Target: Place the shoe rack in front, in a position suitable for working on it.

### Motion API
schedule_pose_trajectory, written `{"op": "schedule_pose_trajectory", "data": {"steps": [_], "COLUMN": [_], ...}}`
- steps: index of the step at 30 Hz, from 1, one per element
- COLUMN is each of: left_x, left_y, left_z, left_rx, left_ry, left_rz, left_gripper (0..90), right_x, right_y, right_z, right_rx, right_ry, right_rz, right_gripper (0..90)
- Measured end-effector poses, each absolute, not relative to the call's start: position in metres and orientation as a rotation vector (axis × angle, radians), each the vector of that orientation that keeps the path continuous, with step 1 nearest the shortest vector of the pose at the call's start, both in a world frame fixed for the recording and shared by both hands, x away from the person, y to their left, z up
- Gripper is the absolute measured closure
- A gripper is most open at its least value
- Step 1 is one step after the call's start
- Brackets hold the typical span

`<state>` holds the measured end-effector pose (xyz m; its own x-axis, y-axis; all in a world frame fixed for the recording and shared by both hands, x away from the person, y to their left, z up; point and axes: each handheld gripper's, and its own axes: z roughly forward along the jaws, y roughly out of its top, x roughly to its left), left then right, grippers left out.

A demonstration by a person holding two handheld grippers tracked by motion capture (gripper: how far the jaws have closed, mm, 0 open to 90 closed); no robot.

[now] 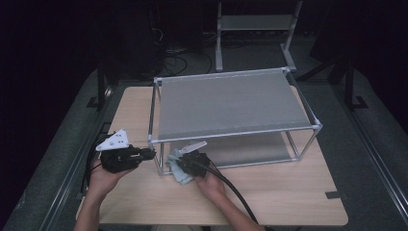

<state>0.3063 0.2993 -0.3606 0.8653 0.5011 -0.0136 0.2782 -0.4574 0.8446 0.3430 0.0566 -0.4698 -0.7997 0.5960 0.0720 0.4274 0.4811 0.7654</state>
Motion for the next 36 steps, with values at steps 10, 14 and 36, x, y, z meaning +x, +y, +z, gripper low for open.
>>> {"op": "schedule_pose_trajectory", "data": {"steps": [10, 14, 36], "left_x": [0.306, 0.307, 0.309], "left_y": [0.298, 0.301, 0.307], "left_z": [-0.361, -0.361, -0.362], "left_rx": [2.068, 2.066, 2.052], "left_ry": [0.573, 0.578, 0.620], "left_rz": [0.299, 0.297, 0.324], "left_gripper": [81.5, 81.6, 81.7], "right_x": [0.347, 0.346, 0.346], "right_y": [0.036, 0.045, -0.009], "right_z": [-0.471, -0.469, -0.469], "right_rx": [1.003, 0.957, 1.154], "right_ry": [2.495, 2.522, 2.440], "right_rz": [1.242, 1.239, 1.208], "right_gripper": [82.2, 82.1, 82.1]}}
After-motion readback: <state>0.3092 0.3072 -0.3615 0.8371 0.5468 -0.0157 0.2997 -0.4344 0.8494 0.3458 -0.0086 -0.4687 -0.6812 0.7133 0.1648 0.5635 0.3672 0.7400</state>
